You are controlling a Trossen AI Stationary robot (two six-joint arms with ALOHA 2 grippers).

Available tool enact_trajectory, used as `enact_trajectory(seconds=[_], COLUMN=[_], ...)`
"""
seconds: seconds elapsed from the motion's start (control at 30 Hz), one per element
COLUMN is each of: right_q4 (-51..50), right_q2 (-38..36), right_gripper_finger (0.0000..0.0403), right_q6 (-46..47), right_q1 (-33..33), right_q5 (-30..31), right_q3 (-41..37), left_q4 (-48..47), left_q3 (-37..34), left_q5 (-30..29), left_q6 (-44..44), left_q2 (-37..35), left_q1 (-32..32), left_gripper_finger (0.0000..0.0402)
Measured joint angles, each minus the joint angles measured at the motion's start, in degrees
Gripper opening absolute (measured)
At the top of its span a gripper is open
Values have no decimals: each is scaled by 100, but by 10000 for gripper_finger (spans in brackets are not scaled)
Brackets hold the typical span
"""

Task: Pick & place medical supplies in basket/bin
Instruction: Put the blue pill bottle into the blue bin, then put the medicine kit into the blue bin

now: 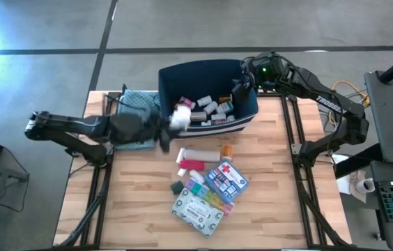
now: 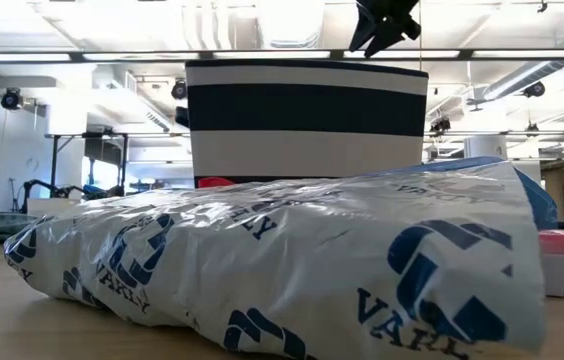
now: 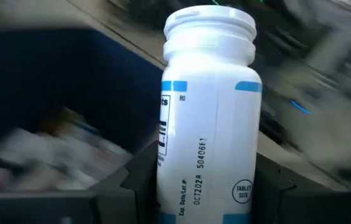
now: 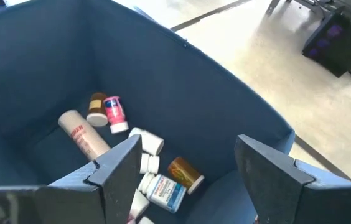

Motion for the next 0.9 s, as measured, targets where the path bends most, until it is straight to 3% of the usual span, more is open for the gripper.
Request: enact_trajectory(seconds=[0.07,0.13,0.23,0.33,0.53,0.67,0.73,0.9], right_q4=[-107,-265,-553,-884,-1522,-1514,-1563,-2422], right_q2=[0,0,0,0,-99,-314,-395,-466], right_gripper_finger=[245,245,245,244,244,244,244,244], right_q6=[31,131,195,205,-54,-64,206,589], right_q1=[0,0,8,61,455,878,1169,1974], right_q5=[-6,-13,-138,-365,-478,-1849,-2291,-2235], right_q3=[0,0,0,0,0,0,0,-226], left_q4=[-272,-483,-482,-670,-1983,-2825,-3034,-3125], left_q3=[253,451,777,1199,2267,2870,2959,2816], left_q5=[-698,-1005,-685,-268,-259,-265,-263,-261], left_q6=[59,252,660,974,1527,1557,1557,1543], left_q2=[149,398,815,1250,1878,2009,1995,1794], left_q1=[409,889,1459,1626,1545,1231,997,332], left_gripper_finger=[153,160,185,221,279,286,287,287])
